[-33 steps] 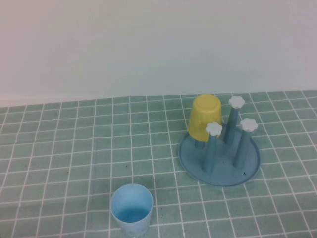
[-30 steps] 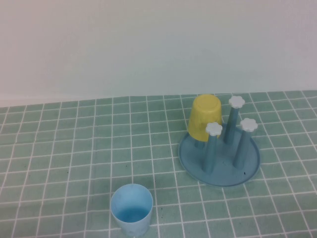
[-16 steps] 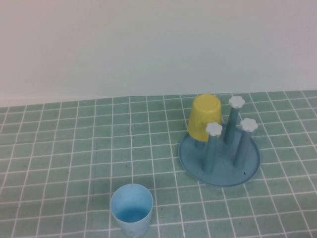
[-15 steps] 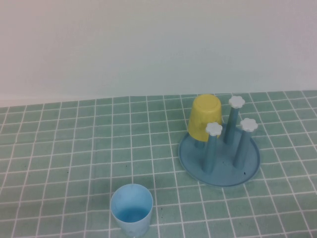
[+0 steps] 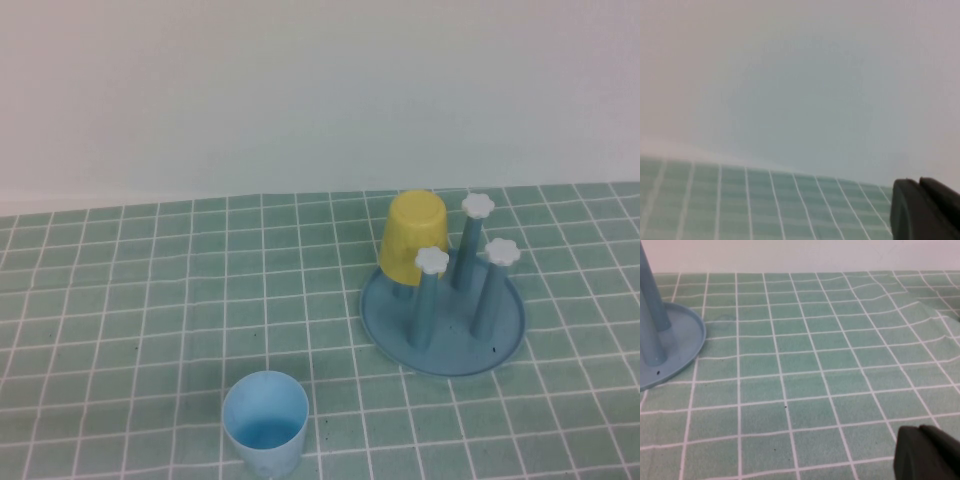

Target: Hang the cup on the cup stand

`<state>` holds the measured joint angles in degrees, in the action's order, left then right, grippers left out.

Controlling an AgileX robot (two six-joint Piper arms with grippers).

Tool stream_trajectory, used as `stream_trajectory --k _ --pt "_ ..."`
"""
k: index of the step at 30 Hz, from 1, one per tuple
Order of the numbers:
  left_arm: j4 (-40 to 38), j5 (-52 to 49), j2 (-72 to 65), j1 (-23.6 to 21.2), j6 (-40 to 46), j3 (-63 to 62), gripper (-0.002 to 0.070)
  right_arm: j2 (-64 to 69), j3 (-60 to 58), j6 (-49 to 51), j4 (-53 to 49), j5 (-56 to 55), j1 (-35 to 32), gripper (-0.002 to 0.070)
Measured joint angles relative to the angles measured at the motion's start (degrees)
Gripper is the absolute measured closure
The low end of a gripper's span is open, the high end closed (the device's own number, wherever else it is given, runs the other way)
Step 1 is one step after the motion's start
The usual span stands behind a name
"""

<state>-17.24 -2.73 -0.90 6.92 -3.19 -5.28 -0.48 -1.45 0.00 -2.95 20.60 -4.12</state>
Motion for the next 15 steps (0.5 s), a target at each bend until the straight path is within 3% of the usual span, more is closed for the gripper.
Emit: stream_trajectory --k 10,15 --pt "0.11 -21.55 -9.91 0.00 23.33 -16.93 0.0675 0.00 0.00 0.30 0.00 0.00 0.00 0.0678" --pt "-12.56 -33.18 -18.55 0.00 48.35 -23.29 0.0675 0.00 0.00 0.30 0.00 0.00 0.00 0.0678"
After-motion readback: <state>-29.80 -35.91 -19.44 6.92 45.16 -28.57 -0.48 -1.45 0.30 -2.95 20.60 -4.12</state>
